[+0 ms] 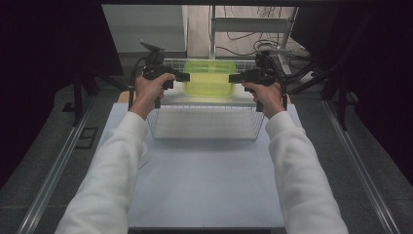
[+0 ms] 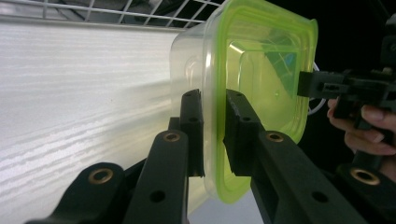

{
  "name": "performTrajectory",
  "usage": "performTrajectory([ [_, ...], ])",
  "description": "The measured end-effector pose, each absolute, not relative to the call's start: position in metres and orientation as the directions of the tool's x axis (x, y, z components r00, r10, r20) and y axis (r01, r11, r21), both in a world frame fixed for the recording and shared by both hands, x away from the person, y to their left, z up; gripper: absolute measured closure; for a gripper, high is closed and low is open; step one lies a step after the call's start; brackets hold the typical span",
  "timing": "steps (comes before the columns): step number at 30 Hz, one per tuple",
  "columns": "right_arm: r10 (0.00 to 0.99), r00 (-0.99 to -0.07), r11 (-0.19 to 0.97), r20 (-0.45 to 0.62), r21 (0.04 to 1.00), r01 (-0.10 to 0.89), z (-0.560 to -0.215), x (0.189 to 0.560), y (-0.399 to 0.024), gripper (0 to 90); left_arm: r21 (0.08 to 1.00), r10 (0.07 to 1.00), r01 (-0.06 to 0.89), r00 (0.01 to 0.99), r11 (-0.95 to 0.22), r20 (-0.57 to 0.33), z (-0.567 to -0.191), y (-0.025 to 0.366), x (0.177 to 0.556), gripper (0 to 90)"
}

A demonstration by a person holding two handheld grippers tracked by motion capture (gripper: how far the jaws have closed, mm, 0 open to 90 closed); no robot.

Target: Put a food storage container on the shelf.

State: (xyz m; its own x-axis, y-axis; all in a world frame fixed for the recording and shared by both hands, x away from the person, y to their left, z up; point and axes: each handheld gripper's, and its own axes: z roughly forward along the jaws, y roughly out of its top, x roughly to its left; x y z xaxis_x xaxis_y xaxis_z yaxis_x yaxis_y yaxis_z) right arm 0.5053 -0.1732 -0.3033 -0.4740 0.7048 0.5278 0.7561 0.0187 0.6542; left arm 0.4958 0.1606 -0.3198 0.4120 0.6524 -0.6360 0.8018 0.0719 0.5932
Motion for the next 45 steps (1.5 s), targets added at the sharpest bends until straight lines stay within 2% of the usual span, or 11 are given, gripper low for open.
performTrajectory([
  [12, 0.694, -0.297, -0.091, 0.656, 0.489, 0.867, -0.313, 0.537, -0.175, 73.2, 0.492, 0.595, 0.852, 0.305, 0.177, -0.744, -0.336, 0.163, 0.524, 74.8],
  [31, 0.701, -0.307, -0.094, 0.643, 0.511, 0.855, -0.313, 0.537, -0.173, 70.3, 0.537, 0.609, 0.827, 0.341, 0.168, -0.716, -0.337, 0.161, 0.521, 71.3],
  [32, 0.707, -0.311, -0.090, 0.635, 0.517, 0.851, -0.313, 0.536, -0.173, 68.0, 0.544, 0.623, 0.823, 0.342, 0.162, -0.703, -0.337, 0.161, 0.520, 67.3],
  [33, 0.711, -0.316, -0.093, 0.629, 0.529, 0.843, -0.312, 0.536, -0.172, 57.0, 0.570, 0.643, 0.802, 0.343, 0.179, -0.684, -0.336, 0.161, 0.518, 53.5],
  [34, 0.711, -0.316, -0.093, 0.629, 0.529, 0.843, -0.312, 0.536, -0.172, 57.0, 0.570, 0.643, 0.802, 0.343, 0.179, -0.684, -0.336, 0.161, 0.518, 47.3],
  [35, 0.711, -0.323, -0.106, 0.624, 0.550, 0.829, -0.311, 0.535, -0.173, 51.8, 0.583, 0.650, 0.792, 0.348, 0.182, -0.675, -0.335, 0.161, 0.517, 47.3],
  [36, 0.704, -0.329, -0.116, 0.630, 0.559, 0.821, -0.309, 0.534, -0.173, 46.5, 0.593, 0.656, 0.784, 0.353, 0.182, -0.667, -0.334, 0.161, 0.515, 41.7],
  [39, 0.721, -0.352, -0.107, 0.597, 0.597, 0.795, -0.303, 0.528, -0.169, 37.9, 0.628, 0.665, 0.759, 0.382, 0.170, -0.642, -0.330, 0.160, 0.510, 31.5],
  [45, 0.741, -0.401, -0.090, 0.539, 0.671, 0.736, -0.288, 0.510, -0.165, 29.9, 0.701, 0.660, 0.691, 0.445, 0.177, -0.605, -0.316, 0.159, 0.487, 22.7],
])
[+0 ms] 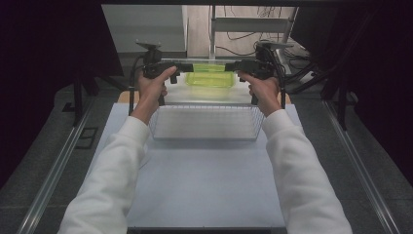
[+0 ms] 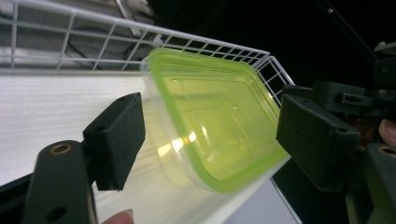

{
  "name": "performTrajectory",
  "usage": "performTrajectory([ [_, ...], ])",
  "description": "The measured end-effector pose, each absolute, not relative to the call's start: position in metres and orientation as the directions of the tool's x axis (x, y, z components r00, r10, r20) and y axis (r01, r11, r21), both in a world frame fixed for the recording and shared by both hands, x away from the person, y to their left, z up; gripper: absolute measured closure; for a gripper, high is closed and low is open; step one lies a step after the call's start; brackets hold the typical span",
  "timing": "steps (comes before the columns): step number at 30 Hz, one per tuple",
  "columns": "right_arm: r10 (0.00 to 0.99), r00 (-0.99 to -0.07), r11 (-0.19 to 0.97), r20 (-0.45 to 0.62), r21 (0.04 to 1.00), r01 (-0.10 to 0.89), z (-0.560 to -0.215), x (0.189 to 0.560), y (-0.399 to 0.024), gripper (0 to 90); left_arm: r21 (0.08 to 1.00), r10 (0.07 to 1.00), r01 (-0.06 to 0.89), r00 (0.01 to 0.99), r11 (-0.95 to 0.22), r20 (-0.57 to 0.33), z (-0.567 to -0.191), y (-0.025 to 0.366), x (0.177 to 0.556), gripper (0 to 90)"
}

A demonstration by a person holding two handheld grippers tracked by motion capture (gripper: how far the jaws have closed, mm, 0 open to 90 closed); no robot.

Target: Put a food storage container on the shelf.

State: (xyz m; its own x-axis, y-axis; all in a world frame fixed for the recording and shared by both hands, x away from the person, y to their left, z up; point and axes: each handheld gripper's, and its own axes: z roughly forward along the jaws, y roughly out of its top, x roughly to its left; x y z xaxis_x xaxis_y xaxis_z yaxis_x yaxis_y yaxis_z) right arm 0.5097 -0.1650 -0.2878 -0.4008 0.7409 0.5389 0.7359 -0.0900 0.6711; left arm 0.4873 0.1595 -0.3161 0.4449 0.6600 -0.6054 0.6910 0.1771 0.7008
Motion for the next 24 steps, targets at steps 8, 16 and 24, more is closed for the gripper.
performTrajectory([
  [8, 0.738, -0.481, -0.036, 0.472, 0.740, 0.672, -0.274, 0.478, -0.177, 28.7, 0.784, 0.661, 0.606, 0.535, 0.135, -0.527, -0.302, 0.162, 0.446, 20.3],
  [16, 0.738, -0.577, 0.063, 0.350, 0.816, 0.575, -0.275, 0.433, -0.194, 28.6, 0.816, 0.649, 0.569, 0.582, 0.105, -0.490, -0.314, 0.167, 0.400, 21.0],
  [24, 0.703, -0.645, 0.094, 0.299, 0.860, 0.501, -0.315, 0.374, -0.213, 28.2, 0.837, 0.657, 0.546, 0.620, 0.031, -0.428, -0.352, 0.166, 0.345, 22.3],
])
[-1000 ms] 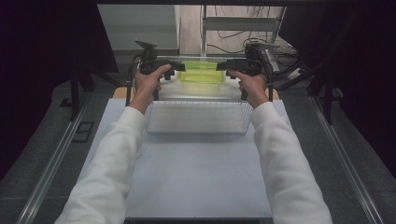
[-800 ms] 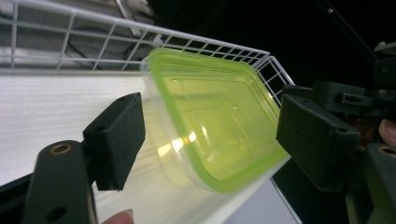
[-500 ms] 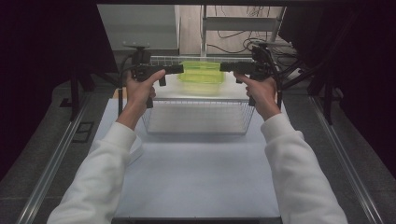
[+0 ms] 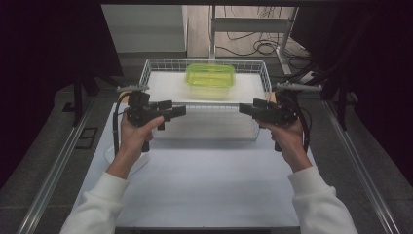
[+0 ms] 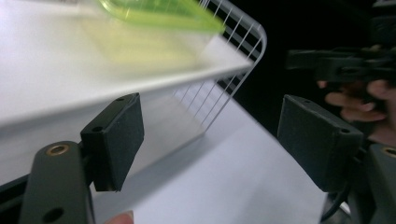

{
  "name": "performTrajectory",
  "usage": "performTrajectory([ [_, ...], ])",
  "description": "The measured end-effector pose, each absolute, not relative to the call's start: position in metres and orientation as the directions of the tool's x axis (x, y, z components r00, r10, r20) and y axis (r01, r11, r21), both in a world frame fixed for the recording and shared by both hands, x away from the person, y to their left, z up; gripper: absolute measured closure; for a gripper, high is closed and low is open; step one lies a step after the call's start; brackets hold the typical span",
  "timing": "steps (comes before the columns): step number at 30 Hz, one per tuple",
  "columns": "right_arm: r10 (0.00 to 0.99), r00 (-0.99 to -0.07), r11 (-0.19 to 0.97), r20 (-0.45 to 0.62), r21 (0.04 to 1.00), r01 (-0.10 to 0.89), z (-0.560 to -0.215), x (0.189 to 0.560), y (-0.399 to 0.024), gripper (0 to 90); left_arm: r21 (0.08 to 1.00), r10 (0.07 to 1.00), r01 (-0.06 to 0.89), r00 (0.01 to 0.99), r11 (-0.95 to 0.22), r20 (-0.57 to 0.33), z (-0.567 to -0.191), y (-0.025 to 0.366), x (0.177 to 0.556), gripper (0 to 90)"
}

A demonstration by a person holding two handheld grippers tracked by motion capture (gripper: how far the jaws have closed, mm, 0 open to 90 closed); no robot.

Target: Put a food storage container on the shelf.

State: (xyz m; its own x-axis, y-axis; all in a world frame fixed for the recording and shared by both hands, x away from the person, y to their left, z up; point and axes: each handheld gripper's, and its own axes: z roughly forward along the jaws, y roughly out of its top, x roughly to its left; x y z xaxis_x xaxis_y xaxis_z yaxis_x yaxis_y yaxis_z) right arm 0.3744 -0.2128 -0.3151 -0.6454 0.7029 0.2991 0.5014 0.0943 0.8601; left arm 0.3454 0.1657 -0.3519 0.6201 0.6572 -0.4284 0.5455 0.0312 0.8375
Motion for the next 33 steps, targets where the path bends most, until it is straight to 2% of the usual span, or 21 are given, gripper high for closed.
performTrajectory([
  [7, 0.681, -0.676, 0.136, 0.282, 0.858, 0.495, -0.356, 0.340, -0.231, 27.8, 0.817, 0.670, 0.575, 0.625, -0.047, -0.401, -0.389, 0.171, 0.312, 22.9],
  [18, 0.672, -0.661, 0.192, 0.333, 0.784, 0.591, -0.422, 0.296, -0.241, 27.8, 0.751, 0.690, 0.638, 0.622, -0.171, -0.371, -0.439, 0.172, 0.265, 23.1],
  [22, 0.687, -0.652, 0.252, 0.322, 0.736, 0.629, -0.448, 0.289, -0.238, 27.8, 0.709, 0.701, 0.675, 0.607, -0.204, -0.375, -0.460, 0.172, 0.257, 23.3],
  [29, 0.686, -0.665, 0.305, 0.295, 0.712, 0.632, -0.460, 0.289, -0.230, 27.8, 0.689, 0.713, 0.691, 0.595, -0.218, -0.371, -0.469, 0.176, 0.256, 23.3],
  [33, 0.693, -0.656, 0.292, 0.299, 0.716, 0.635, -0.461, 0.289, -0.233, 27.8, 0.691, 0.720, 0.684, 0.600, -0.234, -0.350, -0.468, 0.174, 0.256, 23.4],
])
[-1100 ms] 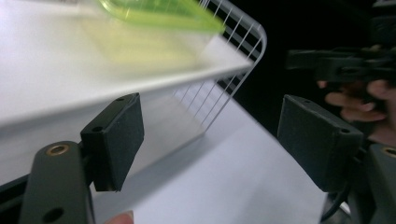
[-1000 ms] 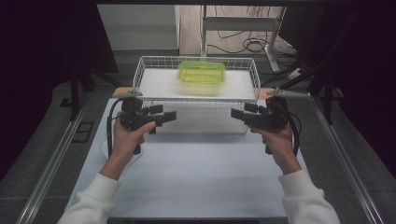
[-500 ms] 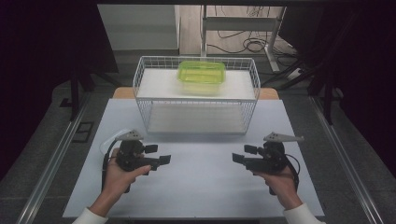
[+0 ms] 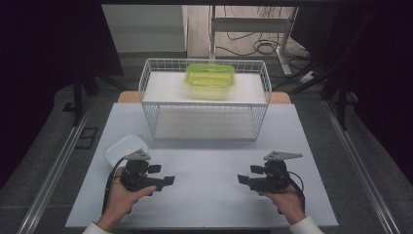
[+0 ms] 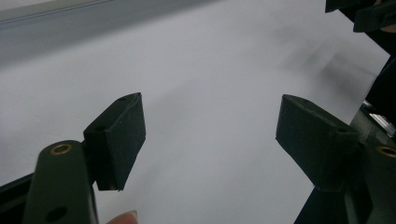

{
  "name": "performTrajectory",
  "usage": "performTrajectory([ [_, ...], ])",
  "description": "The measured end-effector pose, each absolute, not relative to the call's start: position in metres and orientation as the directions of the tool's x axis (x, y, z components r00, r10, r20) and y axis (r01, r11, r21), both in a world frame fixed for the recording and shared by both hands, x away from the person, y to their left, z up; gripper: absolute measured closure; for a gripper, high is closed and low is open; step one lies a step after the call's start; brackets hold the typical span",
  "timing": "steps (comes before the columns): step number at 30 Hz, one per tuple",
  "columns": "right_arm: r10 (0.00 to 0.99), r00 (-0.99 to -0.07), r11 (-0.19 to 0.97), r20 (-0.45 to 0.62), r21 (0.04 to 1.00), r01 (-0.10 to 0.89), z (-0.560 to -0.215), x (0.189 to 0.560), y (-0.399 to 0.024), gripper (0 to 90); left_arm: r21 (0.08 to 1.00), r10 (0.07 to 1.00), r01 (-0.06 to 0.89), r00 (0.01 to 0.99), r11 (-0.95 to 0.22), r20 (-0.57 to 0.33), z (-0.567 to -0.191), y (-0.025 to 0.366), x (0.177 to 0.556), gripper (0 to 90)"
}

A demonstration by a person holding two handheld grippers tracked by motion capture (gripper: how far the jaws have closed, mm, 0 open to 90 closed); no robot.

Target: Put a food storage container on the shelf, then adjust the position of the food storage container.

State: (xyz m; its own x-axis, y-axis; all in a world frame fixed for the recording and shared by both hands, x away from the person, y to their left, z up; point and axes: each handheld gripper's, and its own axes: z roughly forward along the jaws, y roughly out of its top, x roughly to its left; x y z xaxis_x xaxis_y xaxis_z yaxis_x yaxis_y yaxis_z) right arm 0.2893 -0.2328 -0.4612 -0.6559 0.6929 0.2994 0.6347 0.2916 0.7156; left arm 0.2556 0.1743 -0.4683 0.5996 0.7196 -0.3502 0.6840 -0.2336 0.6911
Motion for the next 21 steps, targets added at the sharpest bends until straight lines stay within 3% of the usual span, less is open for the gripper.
performTrajectory([
  [14, 0.688, -0.651, 0.281, 0.322, 0.709, 0.647, -0.461, 0.291, -0.237, 27.8, 0.693, 0.735, 0.680, 0.593, -0.239, -0.329, -0.454, 0.184, 0.255, 23.8],
  [21, 0.690, -0.644, 0.265, 0.329, 0.714, 0.648, -0.460, 0.293, -0.239, 27.8, 0.710, 0.766, 0.674, 0.562, -0.205, -0.312, -0.426, 0.203, 0.258, 25.4],
])
